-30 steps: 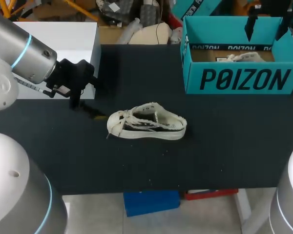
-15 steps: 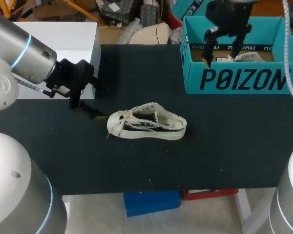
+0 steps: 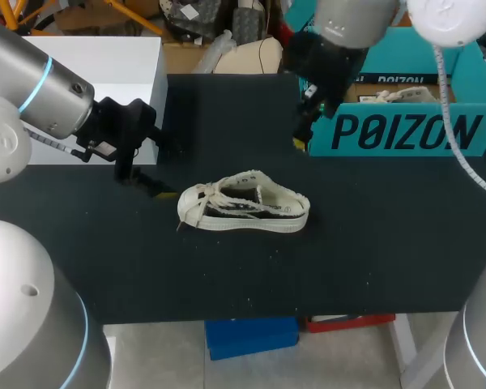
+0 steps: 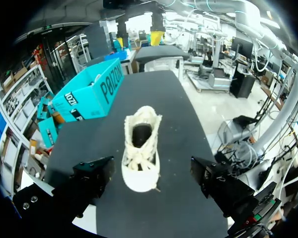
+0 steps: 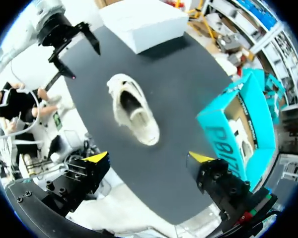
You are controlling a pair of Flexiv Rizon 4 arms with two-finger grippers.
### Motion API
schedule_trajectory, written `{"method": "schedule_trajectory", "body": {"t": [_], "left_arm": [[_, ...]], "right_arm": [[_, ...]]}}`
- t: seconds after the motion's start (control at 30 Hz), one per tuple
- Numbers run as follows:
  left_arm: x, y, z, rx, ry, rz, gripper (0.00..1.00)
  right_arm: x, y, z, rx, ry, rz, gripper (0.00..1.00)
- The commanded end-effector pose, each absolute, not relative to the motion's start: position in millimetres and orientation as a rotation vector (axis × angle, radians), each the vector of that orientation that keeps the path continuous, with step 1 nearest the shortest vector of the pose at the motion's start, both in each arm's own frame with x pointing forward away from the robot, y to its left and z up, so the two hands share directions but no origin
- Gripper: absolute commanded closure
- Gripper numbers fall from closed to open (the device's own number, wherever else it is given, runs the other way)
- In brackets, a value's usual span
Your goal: Take the shoe out of the shoebox, open the shoe tongue, remove and reinsert the insole, then place the shoe into the shoebox
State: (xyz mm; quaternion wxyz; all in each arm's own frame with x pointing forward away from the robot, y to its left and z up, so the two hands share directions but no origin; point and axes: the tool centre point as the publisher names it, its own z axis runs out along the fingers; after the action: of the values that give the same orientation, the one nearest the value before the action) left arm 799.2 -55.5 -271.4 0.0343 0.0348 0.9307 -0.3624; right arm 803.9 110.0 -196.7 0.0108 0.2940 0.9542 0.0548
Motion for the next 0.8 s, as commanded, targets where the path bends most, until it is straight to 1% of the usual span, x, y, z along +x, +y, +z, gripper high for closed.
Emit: {"method": "schedule_trajectory", "body": {"t": [0.03, 0.57, 0.73, 0.8], "left_arm": [[798.8, -56.0, -273.5, 0.107, 2.857, -1.114, 0.0], [798.8, -56.0, -273.5, 0.107, 2.857, -1.114, 0.0], [798.8, -56.0, -273.5, 0.107, 2.857, -1.114, 0.0], [798.8, -56.0, -273.5, 0.107, 2.857, -1.114, 0.0]], "right_arm": [[806.0, 128.8, -208.3, 0.405, 3.183, 0.135, 0.0], [806.0, 128.8, -208.3, 0.405, 3.183, 0.135, 0.0], [800.1, 125.7, -232.8, 0.433, 2.889, 0.505, 0.0], [796.9, 123.9, -242.6, 0.457, 2.852, 0.519, 0.0]]}}
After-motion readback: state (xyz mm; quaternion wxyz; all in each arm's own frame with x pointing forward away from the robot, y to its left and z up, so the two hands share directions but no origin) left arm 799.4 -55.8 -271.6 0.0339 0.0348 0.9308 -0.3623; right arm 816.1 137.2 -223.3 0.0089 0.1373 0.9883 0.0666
